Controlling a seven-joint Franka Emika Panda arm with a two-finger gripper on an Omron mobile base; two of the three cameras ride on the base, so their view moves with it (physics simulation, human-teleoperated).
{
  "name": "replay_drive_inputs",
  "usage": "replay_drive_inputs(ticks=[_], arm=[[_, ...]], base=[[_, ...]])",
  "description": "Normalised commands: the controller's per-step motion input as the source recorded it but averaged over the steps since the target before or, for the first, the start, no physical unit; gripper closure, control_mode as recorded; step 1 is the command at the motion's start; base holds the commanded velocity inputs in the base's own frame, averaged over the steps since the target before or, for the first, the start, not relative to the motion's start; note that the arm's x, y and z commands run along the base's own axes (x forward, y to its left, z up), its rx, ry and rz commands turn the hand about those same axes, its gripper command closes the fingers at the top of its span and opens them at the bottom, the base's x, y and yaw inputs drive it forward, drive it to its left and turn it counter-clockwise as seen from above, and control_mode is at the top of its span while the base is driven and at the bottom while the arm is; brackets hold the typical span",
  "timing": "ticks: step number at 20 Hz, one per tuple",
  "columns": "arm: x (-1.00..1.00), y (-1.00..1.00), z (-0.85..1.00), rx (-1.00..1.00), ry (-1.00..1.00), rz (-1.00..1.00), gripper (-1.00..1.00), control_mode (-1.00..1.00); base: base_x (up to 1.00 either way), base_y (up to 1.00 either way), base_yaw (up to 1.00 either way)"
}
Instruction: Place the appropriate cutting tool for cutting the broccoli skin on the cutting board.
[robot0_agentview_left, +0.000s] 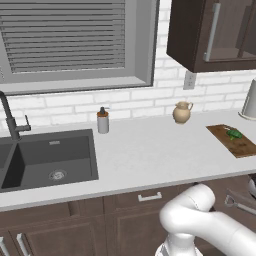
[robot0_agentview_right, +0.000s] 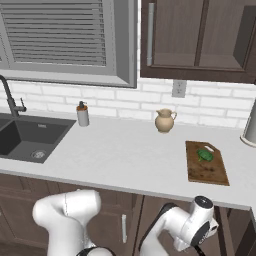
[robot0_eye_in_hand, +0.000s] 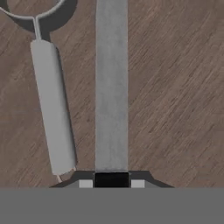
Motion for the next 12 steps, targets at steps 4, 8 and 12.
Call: replay_drive_inputs(ticks=[4, 8, 12], arm=[[-0.29, 0.06, 0.74, 0.0, 0.0, 0.04, 1.0, -1.0], [-0.57, 0.06, 0.64, 0.01, 0.0, 0.1, 1.0, -1.0], [-0.76, 0.3, 0.37, 0.0, 0.09, 0.16, 1.0, -1.0]], base=[[0.0, 0.0, 0.0], [0.0, 0.0, 0.0], [0.0, 0.0, 0.0]])
